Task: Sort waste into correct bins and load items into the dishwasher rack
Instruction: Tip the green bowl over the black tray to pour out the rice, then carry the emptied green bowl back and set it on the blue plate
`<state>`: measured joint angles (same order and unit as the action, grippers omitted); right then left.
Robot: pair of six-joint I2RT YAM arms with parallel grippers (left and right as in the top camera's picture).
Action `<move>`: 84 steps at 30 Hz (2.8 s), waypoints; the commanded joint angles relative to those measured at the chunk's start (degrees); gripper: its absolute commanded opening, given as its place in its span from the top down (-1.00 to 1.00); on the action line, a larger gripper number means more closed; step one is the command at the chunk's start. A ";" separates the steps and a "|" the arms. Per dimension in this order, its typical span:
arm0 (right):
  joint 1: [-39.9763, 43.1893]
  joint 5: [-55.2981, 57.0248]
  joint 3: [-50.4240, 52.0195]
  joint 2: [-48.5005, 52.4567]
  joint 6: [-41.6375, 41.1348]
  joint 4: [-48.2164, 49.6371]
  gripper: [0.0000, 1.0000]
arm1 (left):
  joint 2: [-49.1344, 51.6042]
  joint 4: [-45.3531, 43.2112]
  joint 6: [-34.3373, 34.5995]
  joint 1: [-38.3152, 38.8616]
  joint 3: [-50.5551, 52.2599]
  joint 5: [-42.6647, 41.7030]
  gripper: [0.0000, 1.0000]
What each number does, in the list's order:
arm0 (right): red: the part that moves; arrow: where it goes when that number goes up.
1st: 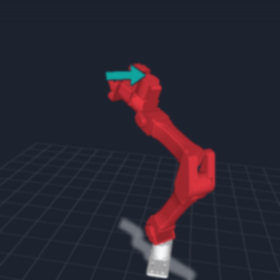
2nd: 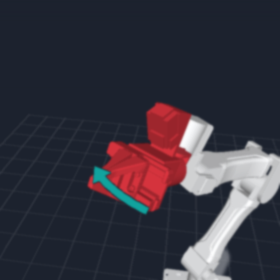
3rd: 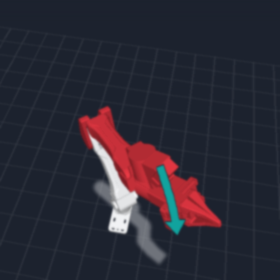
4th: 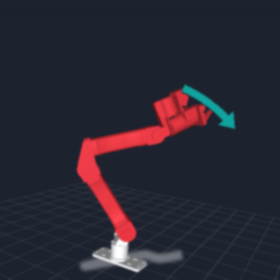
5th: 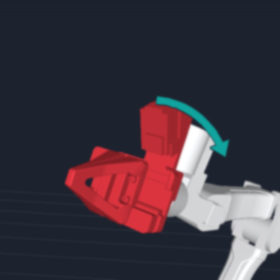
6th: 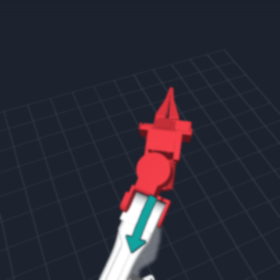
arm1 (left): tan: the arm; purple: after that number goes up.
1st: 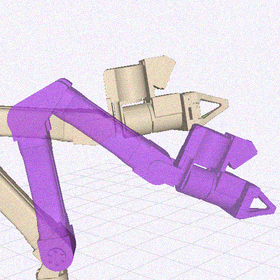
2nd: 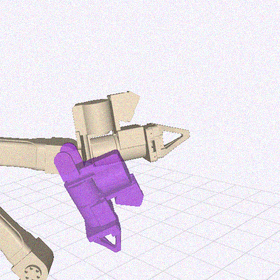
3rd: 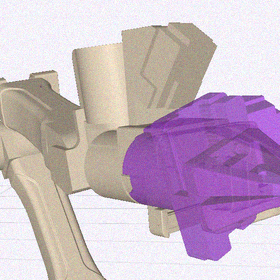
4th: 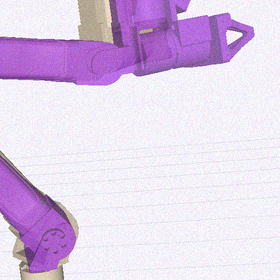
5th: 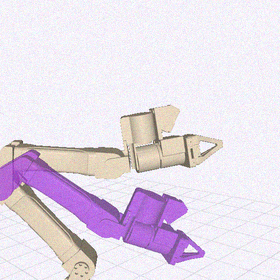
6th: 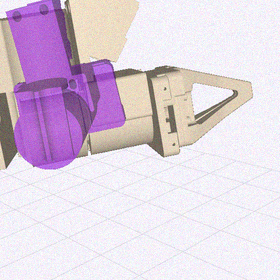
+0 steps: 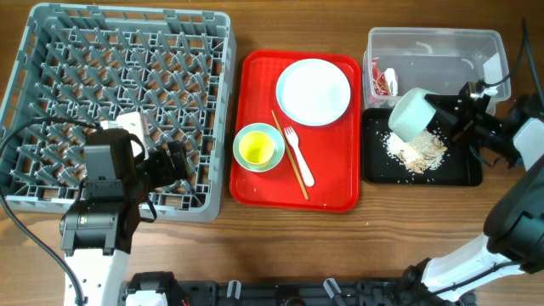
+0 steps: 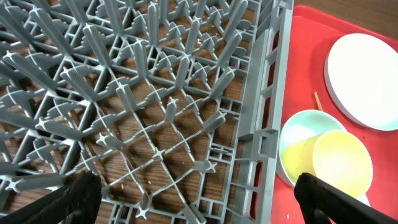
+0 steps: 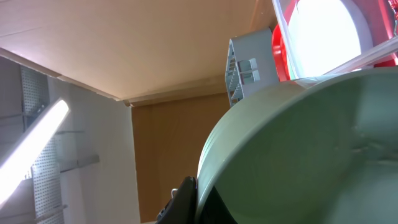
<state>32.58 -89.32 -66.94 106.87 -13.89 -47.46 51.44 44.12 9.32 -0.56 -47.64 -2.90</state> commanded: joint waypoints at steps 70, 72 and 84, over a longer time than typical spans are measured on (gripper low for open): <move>-57.92 80.67 -12.28 -1.77 15.17 15.98 0.88 | -0.04 -0.13 0.50 -0.46 -1.14 -0.48 -1.00; -58.12 80.04 -12.28 1.05 14.75 17.07 0.87 | -0.04 -0.13 0.50 -0.46 -1.14 -0.48 -1.00; -58.12 71.87 -12.31 5.20 14.73 17.31 0.49 | -0.04 -0.13 0.50 -0.46 -1.14 -0.48 -1.00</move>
<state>-25.45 -13.26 -78.96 111.68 1.34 -29.91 51.44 44.12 9.32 -0.56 -47.64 -2.90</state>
